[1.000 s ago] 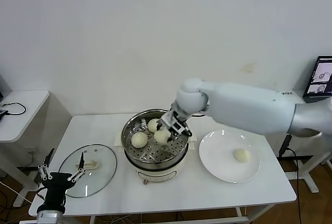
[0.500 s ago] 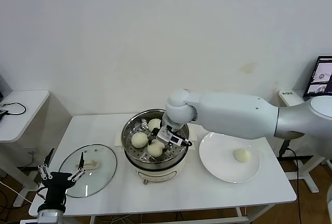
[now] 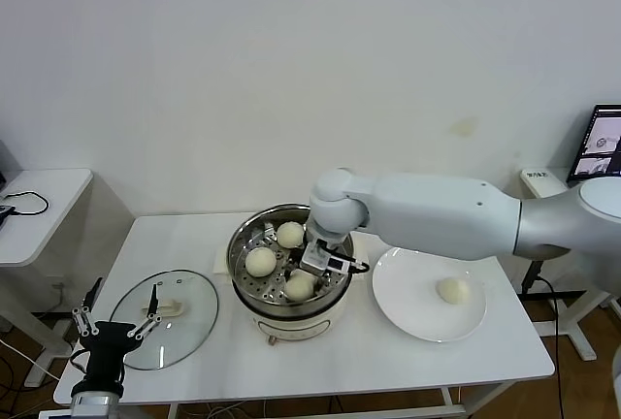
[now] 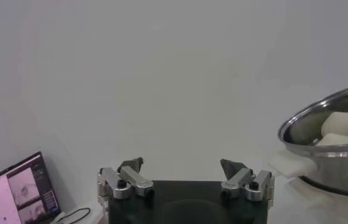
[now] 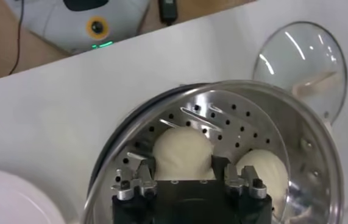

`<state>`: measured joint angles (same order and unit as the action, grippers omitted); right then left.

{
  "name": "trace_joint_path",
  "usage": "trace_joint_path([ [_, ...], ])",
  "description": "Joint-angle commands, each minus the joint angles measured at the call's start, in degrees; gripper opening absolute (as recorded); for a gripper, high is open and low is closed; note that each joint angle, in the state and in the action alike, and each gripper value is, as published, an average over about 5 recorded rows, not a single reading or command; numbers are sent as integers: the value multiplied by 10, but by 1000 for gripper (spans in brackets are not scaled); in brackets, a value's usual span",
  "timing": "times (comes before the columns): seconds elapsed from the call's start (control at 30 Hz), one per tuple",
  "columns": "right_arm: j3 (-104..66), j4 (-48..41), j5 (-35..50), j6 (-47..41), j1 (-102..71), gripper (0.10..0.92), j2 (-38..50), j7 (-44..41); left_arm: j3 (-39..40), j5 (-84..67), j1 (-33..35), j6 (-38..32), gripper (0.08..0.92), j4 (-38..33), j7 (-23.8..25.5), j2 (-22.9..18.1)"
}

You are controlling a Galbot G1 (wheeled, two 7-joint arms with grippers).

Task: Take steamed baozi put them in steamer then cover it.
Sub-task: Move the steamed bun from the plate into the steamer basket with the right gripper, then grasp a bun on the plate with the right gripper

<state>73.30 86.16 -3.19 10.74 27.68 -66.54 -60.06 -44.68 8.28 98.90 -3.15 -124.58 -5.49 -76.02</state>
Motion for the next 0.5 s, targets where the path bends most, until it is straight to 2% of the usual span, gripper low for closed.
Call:
trace_joint_path([
  [0.03,-4,0,-5,16,6,710,1,1,0,1,-1,0,823,2,0,0],
  [0.2,-16,-5,3,14,14,813,10,5,0,1,-3,0,823,3,0,2],
  [0.5,-62,-24,14,-36,37,823,62,12,3,1,-10,0,823,8,1,8],
])
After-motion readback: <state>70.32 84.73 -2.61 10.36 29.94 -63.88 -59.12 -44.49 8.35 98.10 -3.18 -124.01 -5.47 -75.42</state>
